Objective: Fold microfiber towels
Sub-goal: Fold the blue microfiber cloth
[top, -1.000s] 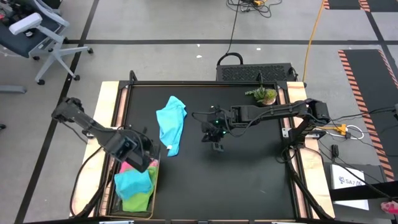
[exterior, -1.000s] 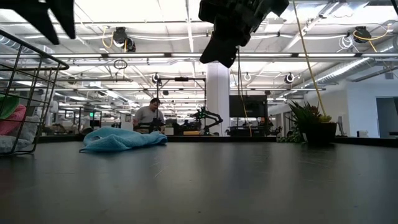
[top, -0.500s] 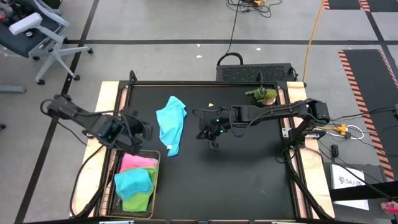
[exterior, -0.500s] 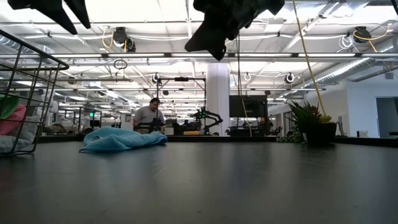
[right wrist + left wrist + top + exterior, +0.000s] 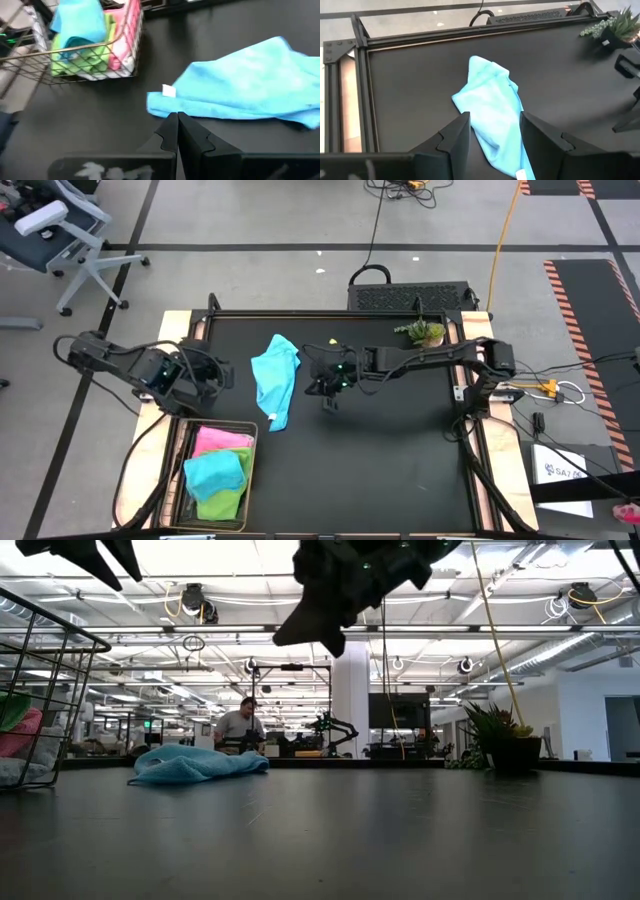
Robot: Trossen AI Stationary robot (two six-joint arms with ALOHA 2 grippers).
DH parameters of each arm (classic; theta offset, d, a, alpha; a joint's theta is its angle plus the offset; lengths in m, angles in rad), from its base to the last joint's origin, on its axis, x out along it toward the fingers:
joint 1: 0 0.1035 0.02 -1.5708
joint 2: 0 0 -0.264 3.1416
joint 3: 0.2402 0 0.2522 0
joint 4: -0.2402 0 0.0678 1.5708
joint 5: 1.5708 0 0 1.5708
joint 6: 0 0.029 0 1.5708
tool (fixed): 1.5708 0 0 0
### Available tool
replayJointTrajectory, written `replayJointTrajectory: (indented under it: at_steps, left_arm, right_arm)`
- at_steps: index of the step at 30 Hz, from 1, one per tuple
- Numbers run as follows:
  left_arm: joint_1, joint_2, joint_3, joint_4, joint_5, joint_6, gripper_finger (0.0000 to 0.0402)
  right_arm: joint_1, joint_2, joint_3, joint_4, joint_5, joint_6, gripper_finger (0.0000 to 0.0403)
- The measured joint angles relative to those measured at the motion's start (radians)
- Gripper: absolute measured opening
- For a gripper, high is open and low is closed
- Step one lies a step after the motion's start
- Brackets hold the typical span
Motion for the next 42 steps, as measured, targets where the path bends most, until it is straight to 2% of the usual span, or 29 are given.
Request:
replayJointTrajectory:
  at_steps: [5, 9, 15, 20, 27, 35, 42]
  left_arm:
    - [0.028, -0.008, 0.0, 0.002, -0.024, 0.011, 0.0172]
    - [0.074, 0.028, 0.0, 0.011, -0.042, 0.045, 0.0172]
    - [0.168, 0.155, 0.0, 0.105, 0.063, 0.239, 0.0172]
    - [0.211, 0.204, 0.0, 0.111, 0.09, 0.265, 0.0172]
    - [0.234, 0.135, 0.0, 0.106, 0.081, 0.268, 0.0172]
    - [0.234, 0.046, 0.0, 0.105, 0.037, 0.268, 0.0172]
    - [0.234, 0.025, 0.0, 0.101, 0.028, 0.269, 0.0172]
  right_arm:
    - [-0.036, 0.067, 0.112, -0.085, -0.03, -0.033, 0.0]
    - [-0.054, 0.069, 0.123, -0.1, -0.03, -0.046, 0.0]
    - [-0.067, -0.012, 0.125, -0.224, -0.028, -0.053, 0.0]
    - [-0.056, -0.055, 0.125, -0.344, -0.026, -0.053, 0.0]
    - [-0.041, -0.062, 0.124, -0.422, -0.024, -0.061, 0.0]
    - [-0.042, -0.063, 0.124, -0.425, -0.022, -0.071, 0.0]
    - [-0.042, -0.063, 0.123, -0.425, -0.022, -0.071, 0.0]
